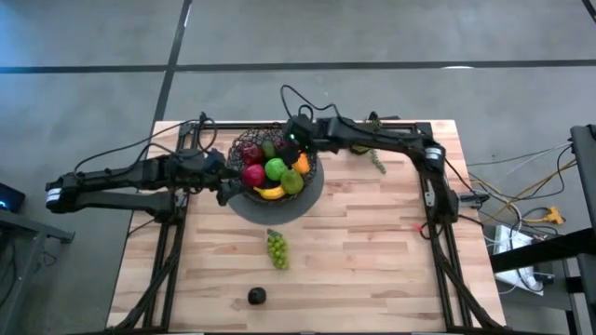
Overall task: Build produce basket
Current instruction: Put the black plum into the black wire basket
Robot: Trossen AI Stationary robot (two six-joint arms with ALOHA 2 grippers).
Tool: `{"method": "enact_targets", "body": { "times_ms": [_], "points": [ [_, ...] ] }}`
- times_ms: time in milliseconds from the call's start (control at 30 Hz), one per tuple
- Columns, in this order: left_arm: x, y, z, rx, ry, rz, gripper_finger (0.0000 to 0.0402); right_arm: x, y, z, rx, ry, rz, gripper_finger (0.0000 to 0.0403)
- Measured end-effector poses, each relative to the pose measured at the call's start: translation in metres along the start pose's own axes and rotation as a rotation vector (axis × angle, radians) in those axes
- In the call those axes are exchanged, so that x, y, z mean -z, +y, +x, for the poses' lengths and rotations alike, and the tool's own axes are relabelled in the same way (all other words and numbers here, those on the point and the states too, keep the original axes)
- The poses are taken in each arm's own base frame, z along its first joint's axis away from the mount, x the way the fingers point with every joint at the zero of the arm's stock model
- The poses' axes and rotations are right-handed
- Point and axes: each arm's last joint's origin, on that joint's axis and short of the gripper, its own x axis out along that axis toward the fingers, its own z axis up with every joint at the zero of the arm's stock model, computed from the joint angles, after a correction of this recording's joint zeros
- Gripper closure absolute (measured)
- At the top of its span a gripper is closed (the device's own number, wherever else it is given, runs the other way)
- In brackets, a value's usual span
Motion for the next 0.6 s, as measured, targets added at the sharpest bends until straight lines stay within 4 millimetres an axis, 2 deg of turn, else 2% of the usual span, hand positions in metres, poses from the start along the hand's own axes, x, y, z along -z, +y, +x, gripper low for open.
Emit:
{"method": "enact_targets", "body": {
  "times_ms": [167, 300, 433, 600],
  "points": [
    [0.000, -0.001, -0.003, 0.008, -0.013, 0.003, 0.0091, 0.022, 0.035, -0.073, 0.050, -0.227, -0.132, 0.0122],
    [-0.002, -0.007, -0.007, 0.011, -0.028, 0.063, 0.0092, 0.058, 0.057, -0.115, 0.015, -0.246, -0.367, 0.0134],
    [-0.007, -0.021, -0.010, 0.002, -0.062, 0.107, 0.0102, 0.098, 0.065, -0.136, 0.017, -0.147, -0.488, 0.0146],
    [-0.014, -0.047, -0.007, -0.018, -0.080, 0.162, 0.0118, 0.145, 0.066, -0.145, 0.046, -0.056, -0.528, 0.0161]
  ]
}}
